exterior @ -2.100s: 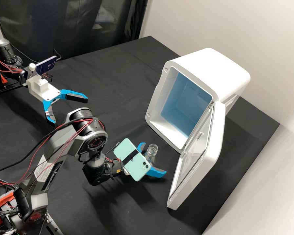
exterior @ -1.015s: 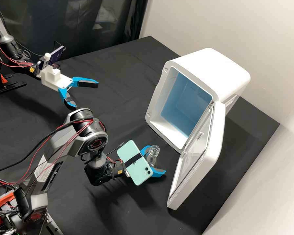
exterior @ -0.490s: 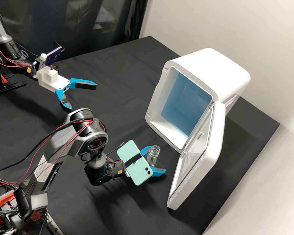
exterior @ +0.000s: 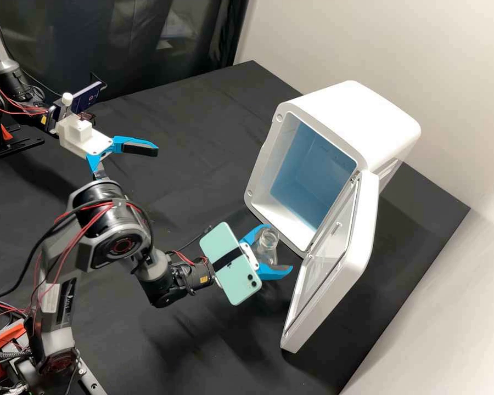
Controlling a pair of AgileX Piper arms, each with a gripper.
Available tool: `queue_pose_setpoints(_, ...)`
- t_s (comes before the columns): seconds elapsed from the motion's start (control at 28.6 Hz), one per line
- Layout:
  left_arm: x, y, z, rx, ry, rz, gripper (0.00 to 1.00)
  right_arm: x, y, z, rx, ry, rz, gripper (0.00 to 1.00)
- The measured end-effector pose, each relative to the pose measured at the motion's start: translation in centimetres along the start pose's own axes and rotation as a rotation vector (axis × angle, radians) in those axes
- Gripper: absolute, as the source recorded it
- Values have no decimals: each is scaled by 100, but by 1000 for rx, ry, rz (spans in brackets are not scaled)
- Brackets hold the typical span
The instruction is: Place the flask in the incubator
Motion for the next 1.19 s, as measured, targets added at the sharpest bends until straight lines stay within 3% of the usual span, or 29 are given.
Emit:
queue_pose_setpoints(0.11,0,0,0,0,0,0,100,-23,36,-94,9,39,4,0)
queue_pose_setpoints(0.28,0,0,0,0,0,0,100,-43,19,-193,3,78,-7,0)
queue_pose_setpoints(0.56,0,1,-5,0,2,1,100,9,-156,-365,-5,103,-88,0)
queue_pose_setpoints(0.67,-1,8,-31,0,12,3,100,95,-223,-540,2,146,-93,0)
queue_pose_setpoints(0.81,-4,22,-93,0,37,9,100,233,-305,-716,-16,178,-76,0)
queue_pose_setpoints(0.98,-6,29,-120,-3,48,12,100,412,-408,-797,-53,166,-86,0)
queue_pose_setpoints(1.19,-6,29,-120,-3,48,12,100,671,-444,-784,-58,100,-44,0)
